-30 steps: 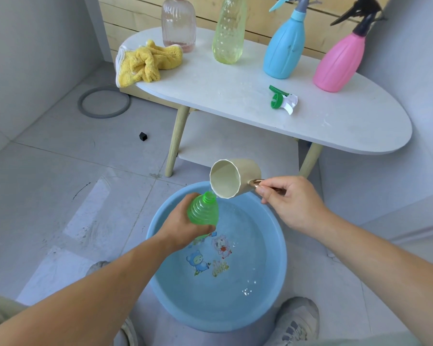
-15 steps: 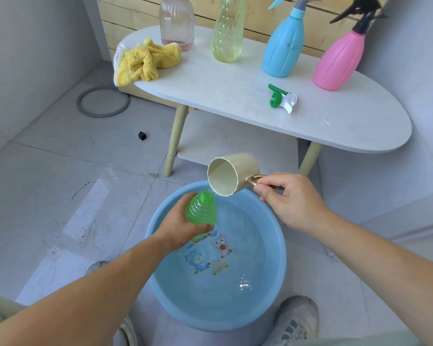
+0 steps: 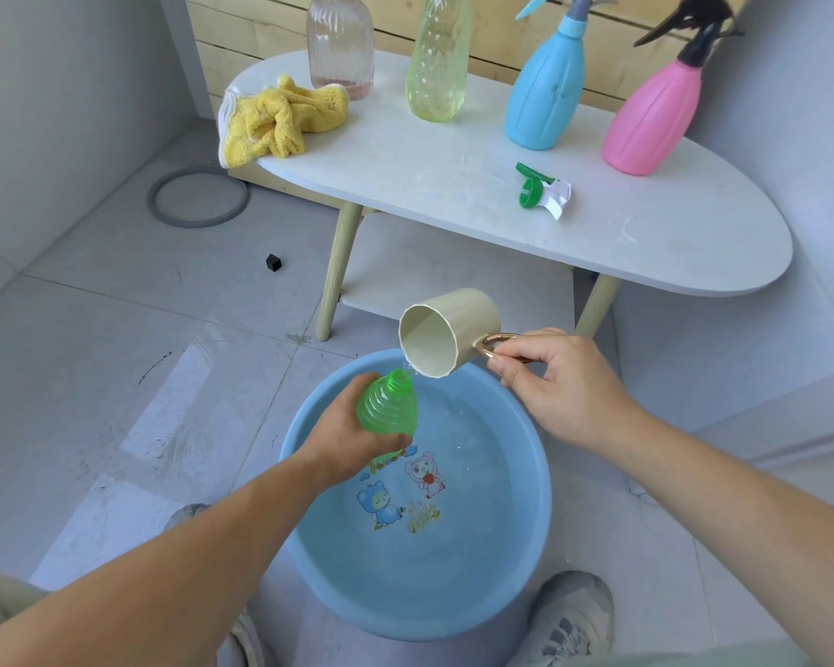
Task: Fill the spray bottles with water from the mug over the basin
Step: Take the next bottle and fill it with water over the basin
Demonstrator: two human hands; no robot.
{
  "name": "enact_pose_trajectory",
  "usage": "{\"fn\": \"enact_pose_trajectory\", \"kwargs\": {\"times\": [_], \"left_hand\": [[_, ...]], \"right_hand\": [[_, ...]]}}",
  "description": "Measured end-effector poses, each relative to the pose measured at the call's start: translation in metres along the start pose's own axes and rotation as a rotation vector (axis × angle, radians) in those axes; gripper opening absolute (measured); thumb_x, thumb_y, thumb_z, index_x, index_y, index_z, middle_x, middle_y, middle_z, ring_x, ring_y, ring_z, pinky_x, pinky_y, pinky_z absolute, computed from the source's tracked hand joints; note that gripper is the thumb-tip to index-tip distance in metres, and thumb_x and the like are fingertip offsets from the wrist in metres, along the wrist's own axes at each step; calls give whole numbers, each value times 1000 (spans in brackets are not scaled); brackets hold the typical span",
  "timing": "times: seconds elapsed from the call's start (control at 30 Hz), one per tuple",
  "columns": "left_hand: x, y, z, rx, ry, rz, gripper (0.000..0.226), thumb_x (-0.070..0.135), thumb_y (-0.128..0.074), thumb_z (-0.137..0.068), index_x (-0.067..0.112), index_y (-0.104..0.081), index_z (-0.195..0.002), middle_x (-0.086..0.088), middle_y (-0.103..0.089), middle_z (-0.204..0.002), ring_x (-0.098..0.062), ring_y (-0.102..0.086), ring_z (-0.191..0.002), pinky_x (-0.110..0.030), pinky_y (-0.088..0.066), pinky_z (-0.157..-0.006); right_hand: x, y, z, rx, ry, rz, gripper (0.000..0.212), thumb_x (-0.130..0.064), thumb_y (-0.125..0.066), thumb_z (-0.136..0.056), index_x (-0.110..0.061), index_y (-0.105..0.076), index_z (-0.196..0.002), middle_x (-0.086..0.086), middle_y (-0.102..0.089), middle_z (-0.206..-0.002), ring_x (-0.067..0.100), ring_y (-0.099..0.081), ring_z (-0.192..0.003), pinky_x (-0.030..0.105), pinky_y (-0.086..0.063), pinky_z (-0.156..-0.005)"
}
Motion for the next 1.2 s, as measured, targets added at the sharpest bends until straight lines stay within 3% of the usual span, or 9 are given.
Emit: {"fn": "enact_pose_trajectory", "kwargs": {"times": [0.23, 0.73, 0.9, 0.97, 1.1, 1.2], "left_hand": [[-1, 0, 0, 4, 4, -4, 76, 18, -92, -71, 39, -47, -129, 12, -62, -109, -4, -61, -95, -16, -54, -64], [0, -1, -1, -2, 5, 2, 75, 18, -92, -71, 40, -48, -127, 13, -62, -108, -3, -61, -96, -16, -52, -67], [0, -1, -1, -5, 4, -2, 75, 18, -92, -70, 39, -48, -128, 11, -62, -109, -6, -62, -96, -24, -57, -70], [1, -1, 0, -7, 3, -1, 74, 17, -92, -71, 40, -47, -126, 12, -62, -109, -5, -61, -94, -20, -55, -67], [1, -2, 0, -10, 4, 1, 74, 16, -91, -72, 40, -46, -126, 12, -62, -108, -3, -61, -93, -16, -54, -64], [1, -2, 0, -9, 6, -1, 73, 16, -91, -72, 40, -47, -124, 12, -61, -108, -3, -61, -93, -17, -54, -65]], "right_hand": [[-1, 0, -1, 3, 47, 20, 15, -23, -65, -92, -23, -75, -82, -29, -62, -79, 13, -58, -101, 29, -44, -91], [-3, 0, -2, -6, 143, 78, 16, -22, -65, -92, -18, -72, -79, -11, -65, -75, 18, -58, -93, 32, -45, -86], [-4, 0, -2, -10, 154, 102, 15, -21, -64, -93, -14, -74, -84, -2, -69, -81, 19, -57, -93, 28, -43, -86], [-4, 0, -2, -12, 156, 112, 15, -21, -64, -93, -15, -73, -84, -1, -69, -81, 19, -56, -93, 26, -42, -86], [-3, 0, -2, -13, 152, 124, 13, -20, -65, -92, -14, -74, -85, 0, -69, -82, 16, -54, -93, 8, -34, -84], [-3, 0, -2, -8, 166, 123, 14, -21, -64, -92, -14, -74, -85, 0, -68, -80, 16, -54, -93, 5, -31, -85]]}}
Point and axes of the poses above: each hand's wrist, its own z-axis away from the middle knuckle, its own y-axis out of the back of the hand, x = y × z, the point moved 4 cm from there along -z, towards the middle knuckle
